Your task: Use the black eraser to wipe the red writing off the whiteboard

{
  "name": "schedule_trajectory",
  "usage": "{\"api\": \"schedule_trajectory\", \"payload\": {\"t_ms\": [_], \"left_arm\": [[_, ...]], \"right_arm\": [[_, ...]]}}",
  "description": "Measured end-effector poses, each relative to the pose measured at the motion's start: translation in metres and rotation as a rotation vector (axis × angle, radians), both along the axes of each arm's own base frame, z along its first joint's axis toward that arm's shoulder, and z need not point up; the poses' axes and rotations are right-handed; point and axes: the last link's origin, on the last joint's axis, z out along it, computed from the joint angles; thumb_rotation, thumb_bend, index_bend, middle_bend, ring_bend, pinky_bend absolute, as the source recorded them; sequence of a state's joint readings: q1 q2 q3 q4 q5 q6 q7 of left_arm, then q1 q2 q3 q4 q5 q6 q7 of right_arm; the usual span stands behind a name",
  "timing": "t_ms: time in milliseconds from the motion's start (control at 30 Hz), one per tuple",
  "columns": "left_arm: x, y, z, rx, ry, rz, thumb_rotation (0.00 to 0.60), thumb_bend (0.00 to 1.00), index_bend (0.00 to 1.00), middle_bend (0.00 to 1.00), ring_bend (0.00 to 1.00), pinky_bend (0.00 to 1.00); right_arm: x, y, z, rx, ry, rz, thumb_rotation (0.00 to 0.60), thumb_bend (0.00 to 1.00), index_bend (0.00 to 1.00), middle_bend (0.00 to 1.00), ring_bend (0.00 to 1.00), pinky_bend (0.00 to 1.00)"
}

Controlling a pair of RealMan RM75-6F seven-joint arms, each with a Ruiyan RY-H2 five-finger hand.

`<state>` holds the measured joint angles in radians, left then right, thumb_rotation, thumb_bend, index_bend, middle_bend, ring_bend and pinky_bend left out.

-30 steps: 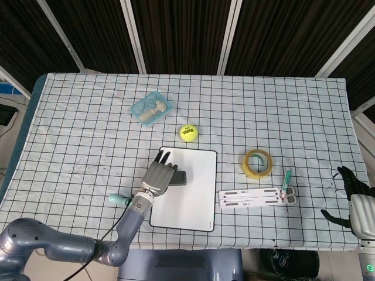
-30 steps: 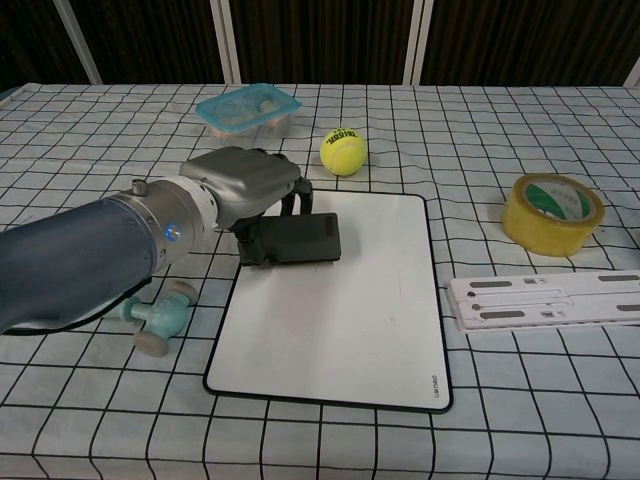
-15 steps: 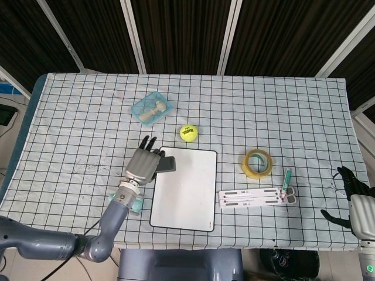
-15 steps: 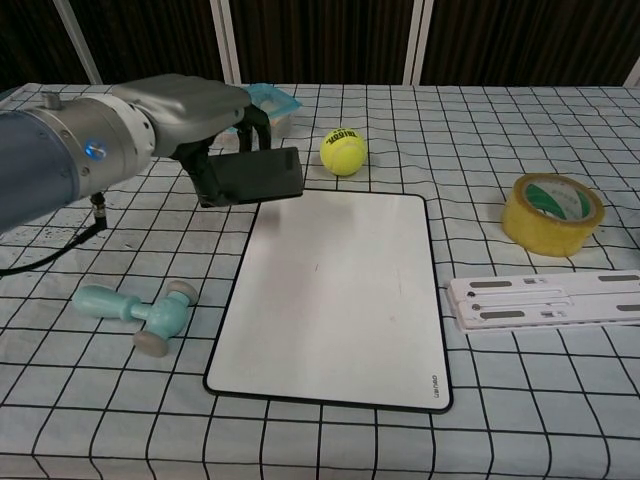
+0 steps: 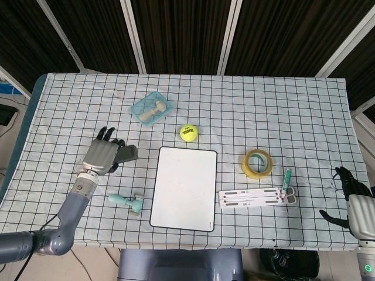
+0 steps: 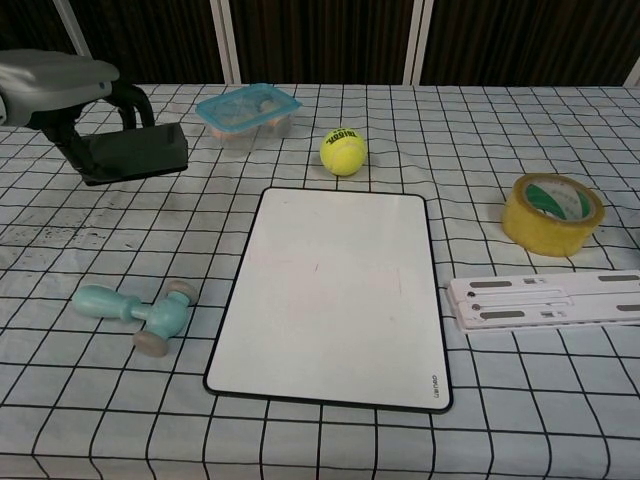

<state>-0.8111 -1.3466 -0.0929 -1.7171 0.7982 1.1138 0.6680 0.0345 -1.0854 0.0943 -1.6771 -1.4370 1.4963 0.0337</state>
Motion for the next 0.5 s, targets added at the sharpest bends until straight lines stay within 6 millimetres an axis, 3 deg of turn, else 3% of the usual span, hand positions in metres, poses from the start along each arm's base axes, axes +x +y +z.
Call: {"api": "schedule_trajectory", "payload": {"t_ms": [233,500], "left_arm": [[-0.036,0.006,-0.006,-0.028,0.002,0.06,0.6,0.42,0.33,0.42,0.0,0.01],[-0.041,0.005,-0.023,-0.056,0.008,0.053,0.6,0.39,0.32,0.41,0.0,0.01]], "right_arm": [[0.0,0.0,0.0,0.0,-0.001,-0.001,0.6,0.09,0.06,0.09,0.19,0.21],[0.0,0.0,0.001,-0.001,-0.002,-0.001,0.6,0.09,0.06,0.09,0.19,0.21]]}}
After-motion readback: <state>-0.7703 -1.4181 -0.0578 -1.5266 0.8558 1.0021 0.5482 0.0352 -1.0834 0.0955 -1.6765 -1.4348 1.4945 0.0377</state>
